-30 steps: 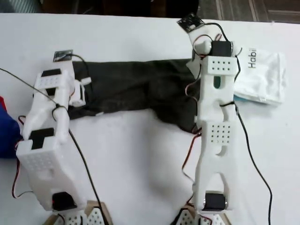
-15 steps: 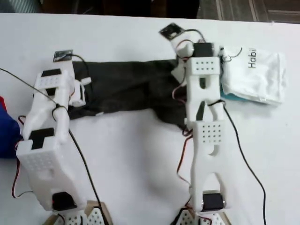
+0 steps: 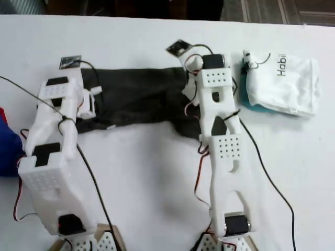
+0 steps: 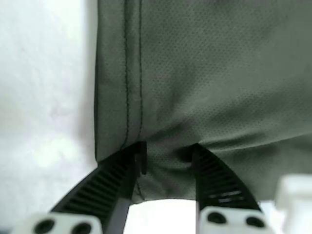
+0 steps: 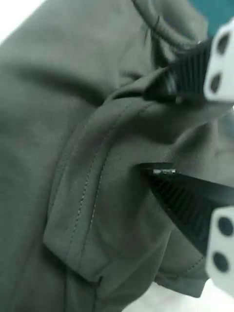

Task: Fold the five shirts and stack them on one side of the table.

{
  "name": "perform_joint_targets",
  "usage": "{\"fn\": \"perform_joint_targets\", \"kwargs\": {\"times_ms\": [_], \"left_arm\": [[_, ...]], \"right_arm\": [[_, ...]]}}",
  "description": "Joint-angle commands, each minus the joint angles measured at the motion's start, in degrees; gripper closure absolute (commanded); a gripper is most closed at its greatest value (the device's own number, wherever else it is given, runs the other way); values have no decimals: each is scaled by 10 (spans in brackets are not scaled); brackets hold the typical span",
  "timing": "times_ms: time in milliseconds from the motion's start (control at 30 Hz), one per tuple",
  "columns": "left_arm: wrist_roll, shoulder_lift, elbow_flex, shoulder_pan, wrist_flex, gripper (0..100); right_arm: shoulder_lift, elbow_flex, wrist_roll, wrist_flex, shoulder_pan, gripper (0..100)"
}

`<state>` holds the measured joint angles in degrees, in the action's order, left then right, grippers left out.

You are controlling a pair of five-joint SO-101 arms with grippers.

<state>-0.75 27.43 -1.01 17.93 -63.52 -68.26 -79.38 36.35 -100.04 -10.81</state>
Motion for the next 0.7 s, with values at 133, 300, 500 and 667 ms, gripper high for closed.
{"fn": "perform_joint_targets", "kwargs": {"times_ms": [133, 300, 500, 667], "left_arm": [[2, -3, 0, 17, 20, 832], [2, -3, 0, 17, 20, 832], [2, -3, 0, 17, 18, 832], [2, -3, 0, 17, 18, 832]], "right_arm": [[13, -98, -29, 9, 3, 983], [17, -164, -47, 7, 7, 975], [-16, -159, -47, 66, 7, 971], [-49, -162, -47, 98, 20, 827]]}}
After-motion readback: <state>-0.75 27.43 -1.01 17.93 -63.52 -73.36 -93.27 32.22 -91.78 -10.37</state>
